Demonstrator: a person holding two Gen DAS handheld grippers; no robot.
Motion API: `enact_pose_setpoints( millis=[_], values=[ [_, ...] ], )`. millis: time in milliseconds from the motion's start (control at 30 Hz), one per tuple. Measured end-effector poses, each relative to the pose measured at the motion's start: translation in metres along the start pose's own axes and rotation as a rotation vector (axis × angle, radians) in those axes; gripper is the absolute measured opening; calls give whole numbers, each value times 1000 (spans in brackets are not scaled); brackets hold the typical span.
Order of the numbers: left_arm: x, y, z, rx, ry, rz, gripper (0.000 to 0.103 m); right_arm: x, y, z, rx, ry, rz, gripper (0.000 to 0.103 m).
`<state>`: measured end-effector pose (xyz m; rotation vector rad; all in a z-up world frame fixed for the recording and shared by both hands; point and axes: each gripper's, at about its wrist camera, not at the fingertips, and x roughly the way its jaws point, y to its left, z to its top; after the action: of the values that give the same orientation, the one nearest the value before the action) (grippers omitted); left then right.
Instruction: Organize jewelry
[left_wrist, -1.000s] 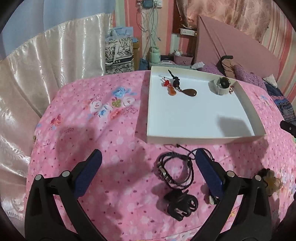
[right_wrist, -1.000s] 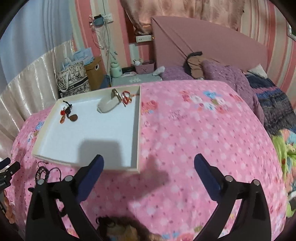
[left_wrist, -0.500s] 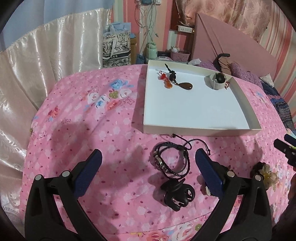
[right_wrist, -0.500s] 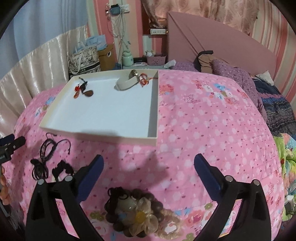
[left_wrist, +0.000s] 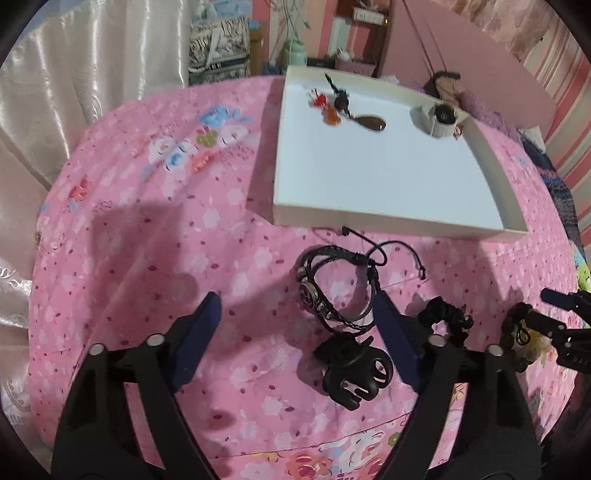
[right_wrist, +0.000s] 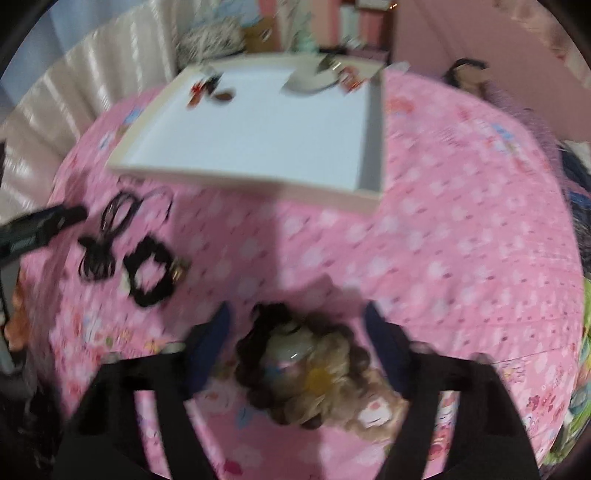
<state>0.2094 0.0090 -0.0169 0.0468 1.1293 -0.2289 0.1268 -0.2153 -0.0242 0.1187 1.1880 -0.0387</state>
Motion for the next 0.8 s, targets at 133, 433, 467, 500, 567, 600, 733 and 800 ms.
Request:
enact_pose_setpoints(
  millis=[133,433,467,500,567,600,733,800],
  values=[
    [9,-6,5,9,24,-5,76,6,7,1,-25,11,-25,53],
    [42,-8,15,5,112,-18,49,15,15,5,-61,22,-36,23],
    [46,-8,16,-3,123,-23,43,16,16,6,-66,23,-36,23],
    [48,-8,16,-3,128,-26,38,16,16,6,-65,19,-38,23],
    [51,-8,17,-4,129,-28,33,16,15,6,-65,14,-44,22],
    [52,-8,17,-3,125,-23,25,15,14,7,-60,8,-43,22],
    [53,-7,18,-14,122,-29,12,13,11,8,-50,-7,-40,21],
    [53,-6,18,-19,125,-33,12,13,10,8,-47,-10,-39,21]
  ],
)
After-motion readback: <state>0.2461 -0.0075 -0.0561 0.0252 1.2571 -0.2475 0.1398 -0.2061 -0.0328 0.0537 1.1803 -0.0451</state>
